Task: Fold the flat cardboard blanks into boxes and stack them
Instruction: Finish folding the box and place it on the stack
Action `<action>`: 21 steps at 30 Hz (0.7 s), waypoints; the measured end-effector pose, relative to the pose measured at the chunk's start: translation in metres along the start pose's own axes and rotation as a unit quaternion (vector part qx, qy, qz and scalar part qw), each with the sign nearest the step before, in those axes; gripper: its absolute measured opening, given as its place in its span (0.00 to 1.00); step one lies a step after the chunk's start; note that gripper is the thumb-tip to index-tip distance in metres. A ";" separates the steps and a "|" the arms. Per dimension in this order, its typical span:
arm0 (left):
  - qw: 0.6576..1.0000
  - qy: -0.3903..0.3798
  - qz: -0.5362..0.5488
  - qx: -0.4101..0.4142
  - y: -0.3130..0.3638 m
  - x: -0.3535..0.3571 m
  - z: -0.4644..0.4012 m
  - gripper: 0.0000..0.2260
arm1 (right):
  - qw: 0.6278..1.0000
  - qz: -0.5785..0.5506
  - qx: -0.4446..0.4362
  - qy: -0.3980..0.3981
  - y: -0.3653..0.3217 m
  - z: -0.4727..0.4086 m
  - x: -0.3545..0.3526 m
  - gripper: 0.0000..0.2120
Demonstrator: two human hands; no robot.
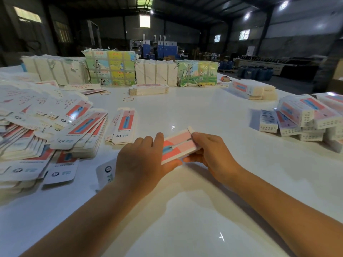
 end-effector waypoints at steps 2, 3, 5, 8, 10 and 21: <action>1.000 0.005 0.003 0.002 0.000 -0.001 0.000 0.30 | 0.999 -0.040 -0.002 0.001 -0.001 0.001 -0.002 0.17; 1.000 0.005 0.005 0.001 0.000 -0.001 0.000 0.30 | 0.999 -0.047 -0.006 0.003 -0.001 0.001 -0.004 0.17; 1.000 0.000 0.008 0.001 0.001 -0.001 0.001 0.31 | 0.999 -0.046 -0.018 -0.003 -0.001 0.000 -0.006 0.18; 1.000 -0.008 -0.002 0.003 0.001 0.000 0.001 0.31 | 0.999 -0.043 -0.030 -0.003 0.000 -0.004 -0.008 0.20; 1.000 -0.005 -0.010 0.008 0.002 0.000 0.001 0.31 | 0.999 -0.035 -0.033 0.019 0.001 -0.005 -0.010 0.19; 1.000 0.016 -0.014 0.004 0.011 -0.002 -0.003 0.29 | 0.935 0.313 -0.154 0.066 -0.011 0.009 0.007 0.15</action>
Point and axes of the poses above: each hand's wrist, its own z-axis away from the middle knuckle, its own x-axis out of the palm, y = z × x, the point moved 5 cm from there along -z, towards the middle knuckle, and after that the axes turned 2 degrees about x, right-handed, at the moved point
